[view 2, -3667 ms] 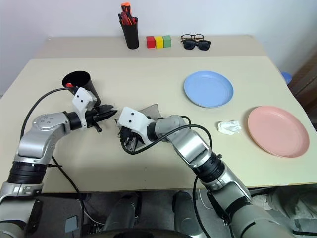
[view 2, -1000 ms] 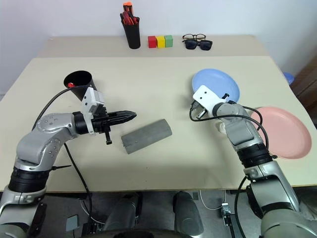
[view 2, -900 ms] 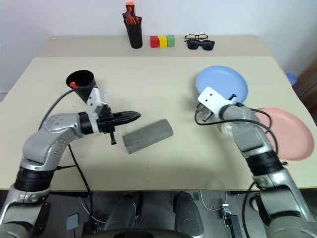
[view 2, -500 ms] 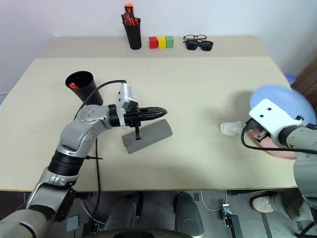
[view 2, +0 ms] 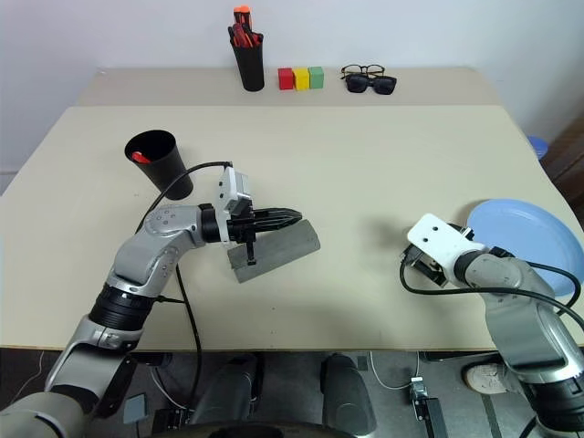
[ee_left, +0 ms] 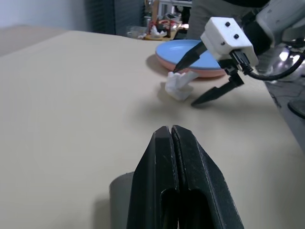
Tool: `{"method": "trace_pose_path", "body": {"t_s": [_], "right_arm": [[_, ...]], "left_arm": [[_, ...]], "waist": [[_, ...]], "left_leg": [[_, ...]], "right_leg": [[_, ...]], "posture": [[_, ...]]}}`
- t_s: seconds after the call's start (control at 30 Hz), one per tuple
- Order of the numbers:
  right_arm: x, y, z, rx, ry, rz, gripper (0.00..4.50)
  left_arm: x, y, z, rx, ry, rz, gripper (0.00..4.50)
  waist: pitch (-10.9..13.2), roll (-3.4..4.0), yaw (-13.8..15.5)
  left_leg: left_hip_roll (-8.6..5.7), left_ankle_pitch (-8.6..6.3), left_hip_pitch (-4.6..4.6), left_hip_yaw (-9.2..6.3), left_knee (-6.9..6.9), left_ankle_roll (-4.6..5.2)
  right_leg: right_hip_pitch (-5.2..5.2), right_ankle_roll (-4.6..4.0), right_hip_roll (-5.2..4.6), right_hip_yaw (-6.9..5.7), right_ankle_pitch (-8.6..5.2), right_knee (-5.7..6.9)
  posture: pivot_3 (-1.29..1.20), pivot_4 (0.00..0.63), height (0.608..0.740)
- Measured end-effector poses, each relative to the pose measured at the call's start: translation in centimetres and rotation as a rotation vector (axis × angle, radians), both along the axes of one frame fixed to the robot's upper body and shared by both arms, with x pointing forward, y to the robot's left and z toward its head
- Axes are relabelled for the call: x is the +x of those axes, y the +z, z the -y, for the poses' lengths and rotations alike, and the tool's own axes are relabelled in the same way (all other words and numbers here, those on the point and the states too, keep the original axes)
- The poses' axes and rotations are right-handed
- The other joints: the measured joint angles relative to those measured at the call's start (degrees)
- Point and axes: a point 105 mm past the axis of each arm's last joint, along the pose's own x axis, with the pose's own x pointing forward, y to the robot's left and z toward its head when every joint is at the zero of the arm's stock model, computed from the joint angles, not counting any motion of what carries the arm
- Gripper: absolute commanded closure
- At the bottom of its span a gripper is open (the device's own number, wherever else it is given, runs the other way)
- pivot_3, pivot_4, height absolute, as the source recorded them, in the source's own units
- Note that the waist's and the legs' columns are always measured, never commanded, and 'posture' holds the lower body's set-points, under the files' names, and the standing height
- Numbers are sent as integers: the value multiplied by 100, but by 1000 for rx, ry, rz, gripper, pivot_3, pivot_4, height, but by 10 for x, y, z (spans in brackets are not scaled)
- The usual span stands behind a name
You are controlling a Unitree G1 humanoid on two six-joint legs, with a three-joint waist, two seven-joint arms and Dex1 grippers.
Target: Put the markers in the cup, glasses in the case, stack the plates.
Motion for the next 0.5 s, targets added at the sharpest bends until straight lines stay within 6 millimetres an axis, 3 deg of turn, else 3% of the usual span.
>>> {"method": "trace_pose_path", "body": {"t_s": [0.13,0.17,0.37,0.5], "right_arm": [[3,-3,3,-10,-20,-12,4151],[4,-1,3,-10,-21,-9,4431],[3,11,6,-56,-38,21,4431],[-4,54,35,-145,-172,90,4431]], "left_arm": [[-1,1,-3,-4,18,9,4500],[-1,0,-3,-5,23,4,4500],[-2,0,-2,-17,22,-4,4500],[-2,-1,-2,-13,17,-13,4500]], "waist": [[0,1,0],[0,1,-1],[0,1,2],[0,2,9]], "left_leg": [[0,0,0,0,-1,0],[0,0,0,0,-1,0],[-1,0,0,0,0,0],[-1,0,-1,0,0,0]], "right_leg": [[0,0,0,0,0,0],[0,0,0,0,0,0],[0,0,-1,0,0,0],[0,0,-1,0,0,0]], "posture": [[0,150,740],[0,150,740],[0,150,740],[0,150,740]]}}
